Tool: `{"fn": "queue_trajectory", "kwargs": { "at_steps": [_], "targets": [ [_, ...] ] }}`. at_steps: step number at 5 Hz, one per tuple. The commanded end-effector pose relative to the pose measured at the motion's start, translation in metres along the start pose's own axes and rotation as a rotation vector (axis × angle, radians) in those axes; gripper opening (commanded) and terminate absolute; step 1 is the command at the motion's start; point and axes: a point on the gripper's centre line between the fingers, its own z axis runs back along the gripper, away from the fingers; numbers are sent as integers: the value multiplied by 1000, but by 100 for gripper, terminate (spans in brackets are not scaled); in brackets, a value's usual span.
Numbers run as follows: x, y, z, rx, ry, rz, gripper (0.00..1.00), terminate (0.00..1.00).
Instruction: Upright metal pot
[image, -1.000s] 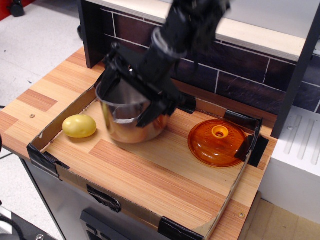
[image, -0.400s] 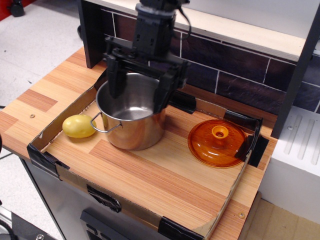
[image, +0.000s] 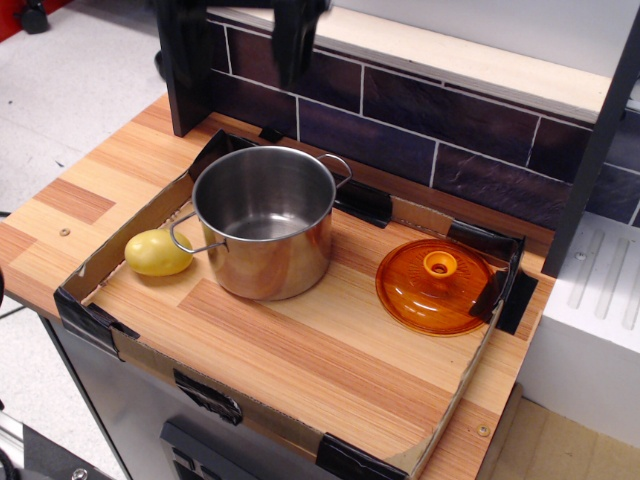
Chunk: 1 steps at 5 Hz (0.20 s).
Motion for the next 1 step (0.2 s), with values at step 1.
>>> {"fn": "queue_trajectory", "kwargs": {
  "at_steps": [1],
  "targets": [
    [3,9,32,68,-127,76,100,100]
  ]
}}
